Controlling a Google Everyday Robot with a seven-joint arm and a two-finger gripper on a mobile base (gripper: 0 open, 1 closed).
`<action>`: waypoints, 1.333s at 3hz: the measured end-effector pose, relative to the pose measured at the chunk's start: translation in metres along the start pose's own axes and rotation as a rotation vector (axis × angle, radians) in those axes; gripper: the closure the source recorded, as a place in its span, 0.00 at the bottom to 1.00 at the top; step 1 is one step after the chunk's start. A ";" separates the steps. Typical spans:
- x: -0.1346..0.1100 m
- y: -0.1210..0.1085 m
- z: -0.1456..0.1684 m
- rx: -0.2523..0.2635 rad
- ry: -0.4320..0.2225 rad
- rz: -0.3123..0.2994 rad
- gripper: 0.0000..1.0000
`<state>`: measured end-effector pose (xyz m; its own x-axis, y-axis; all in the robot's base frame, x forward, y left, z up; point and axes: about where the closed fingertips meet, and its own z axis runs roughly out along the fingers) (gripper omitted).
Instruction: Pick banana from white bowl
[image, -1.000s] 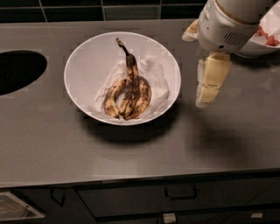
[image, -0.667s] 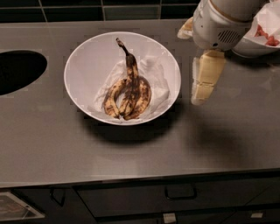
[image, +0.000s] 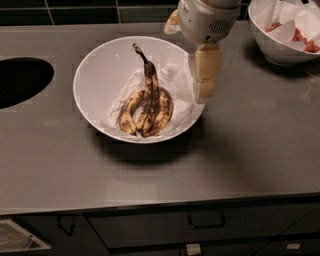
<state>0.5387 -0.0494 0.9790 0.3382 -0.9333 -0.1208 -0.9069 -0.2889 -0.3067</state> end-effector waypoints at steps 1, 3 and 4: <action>-0.024 -0.020 0.021 -0.055 -0.016 -0.146 0.00; -0.035 -0.036 0.031 -0.064 0.029 -0.190 0.00; -0.038 -0.047 0.037 -0.042 0.051 -0.183 0.00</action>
Offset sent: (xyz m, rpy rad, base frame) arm 0.0108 0.0245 -0.0104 -0.0456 0.0380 0.1280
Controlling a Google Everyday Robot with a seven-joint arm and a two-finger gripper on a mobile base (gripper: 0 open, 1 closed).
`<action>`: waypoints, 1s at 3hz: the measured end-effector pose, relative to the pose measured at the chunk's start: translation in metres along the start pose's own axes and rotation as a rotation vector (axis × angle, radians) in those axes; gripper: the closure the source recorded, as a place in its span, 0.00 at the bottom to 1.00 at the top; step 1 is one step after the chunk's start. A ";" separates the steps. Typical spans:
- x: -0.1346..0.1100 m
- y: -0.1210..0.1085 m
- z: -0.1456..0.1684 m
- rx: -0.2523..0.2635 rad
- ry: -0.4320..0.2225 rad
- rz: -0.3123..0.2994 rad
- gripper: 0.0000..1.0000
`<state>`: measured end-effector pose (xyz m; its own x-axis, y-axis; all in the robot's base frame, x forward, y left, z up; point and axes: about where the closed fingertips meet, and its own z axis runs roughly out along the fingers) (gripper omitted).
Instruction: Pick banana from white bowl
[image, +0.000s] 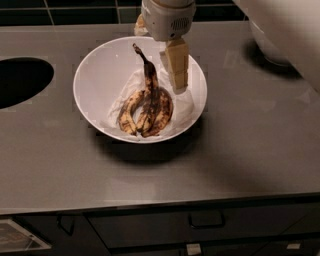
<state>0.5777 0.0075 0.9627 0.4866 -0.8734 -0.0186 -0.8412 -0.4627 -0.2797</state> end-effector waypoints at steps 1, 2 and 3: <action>0.001 -0.003 -0.001 0.069 -0.023 0.043 0.00; 0.001 -0.007 -0.002 0.088 -0.025 0.045 0.00; 0.002 -0.010 0.001 0.117 -0.054 0.073 0.00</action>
Offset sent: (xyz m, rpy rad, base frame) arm 0.0012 0.0008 0.0016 0.0508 -0.0346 -0.0292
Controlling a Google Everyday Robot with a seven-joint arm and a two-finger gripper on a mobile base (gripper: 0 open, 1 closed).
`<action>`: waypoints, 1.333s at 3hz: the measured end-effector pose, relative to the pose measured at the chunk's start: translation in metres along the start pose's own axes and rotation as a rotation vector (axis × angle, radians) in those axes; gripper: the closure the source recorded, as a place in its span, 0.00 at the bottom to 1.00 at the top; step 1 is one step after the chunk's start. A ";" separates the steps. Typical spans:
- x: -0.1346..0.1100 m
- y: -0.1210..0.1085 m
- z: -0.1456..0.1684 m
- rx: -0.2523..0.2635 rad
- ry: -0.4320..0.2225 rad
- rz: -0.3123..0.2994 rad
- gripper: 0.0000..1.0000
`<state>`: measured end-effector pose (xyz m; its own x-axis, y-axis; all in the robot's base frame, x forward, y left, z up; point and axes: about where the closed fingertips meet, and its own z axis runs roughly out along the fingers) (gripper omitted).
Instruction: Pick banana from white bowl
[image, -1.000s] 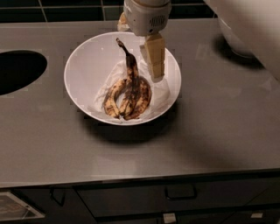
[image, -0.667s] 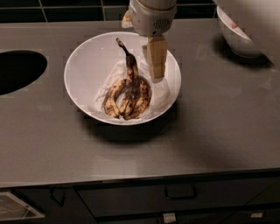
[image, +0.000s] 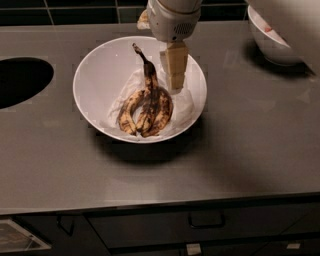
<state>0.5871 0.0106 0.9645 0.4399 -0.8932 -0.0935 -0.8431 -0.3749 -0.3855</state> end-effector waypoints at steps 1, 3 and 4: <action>-0.002 0.013 0.018 0.038 -0.117 0.072 0.00; 0.012 0.014 0.016 0.204 -0.283 0.219 0.00; 0.011 0.013 0.017 0.203 -0.282 0.214 0.00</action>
Offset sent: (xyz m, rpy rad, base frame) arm 0.0091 -0.0127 -0.0306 0.6603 -0.0641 -0.1483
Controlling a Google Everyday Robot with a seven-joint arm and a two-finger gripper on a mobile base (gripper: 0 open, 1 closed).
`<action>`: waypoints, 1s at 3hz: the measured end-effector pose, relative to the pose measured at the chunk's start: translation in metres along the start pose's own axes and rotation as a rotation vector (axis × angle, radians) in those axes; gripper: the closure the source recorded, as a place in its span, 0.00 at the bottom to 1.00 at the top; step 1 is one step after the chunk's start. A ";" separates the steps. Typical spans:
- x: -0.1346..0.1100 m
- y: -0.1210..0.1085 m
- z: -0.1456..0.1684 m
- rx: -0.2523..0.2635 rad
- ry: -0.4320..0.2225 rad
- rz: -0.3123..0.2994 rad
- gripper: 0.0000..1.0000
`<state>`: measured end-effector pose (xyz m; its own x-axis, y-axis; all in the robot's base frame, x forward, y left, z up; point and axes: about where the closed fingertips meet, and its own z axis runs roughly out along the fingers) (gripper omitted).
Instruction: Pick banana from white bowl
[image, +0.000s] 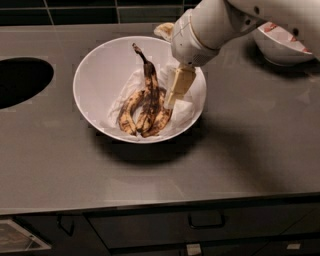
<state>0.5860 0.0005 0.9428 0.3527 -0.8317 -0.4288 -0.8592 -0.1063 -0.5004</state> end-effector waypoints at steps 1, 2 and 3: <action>0.001 -0.003 0.009 -0.014 -0.018 -0.001 0.00; 0.010 -0.011 0.037 -0.054 -0.066 0.017 0.00; 0.007 -0.012 0.038 -0.051 -0.069 0.008 0.00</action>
Offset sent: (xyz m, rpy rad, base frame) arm 0.0357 0.0154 -0.0328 0.0477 0.0787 0.0570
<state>0.6123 0.0168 0.9175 0.3686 -0.7931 -0.4848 -0.8795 -0.1287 -0.4582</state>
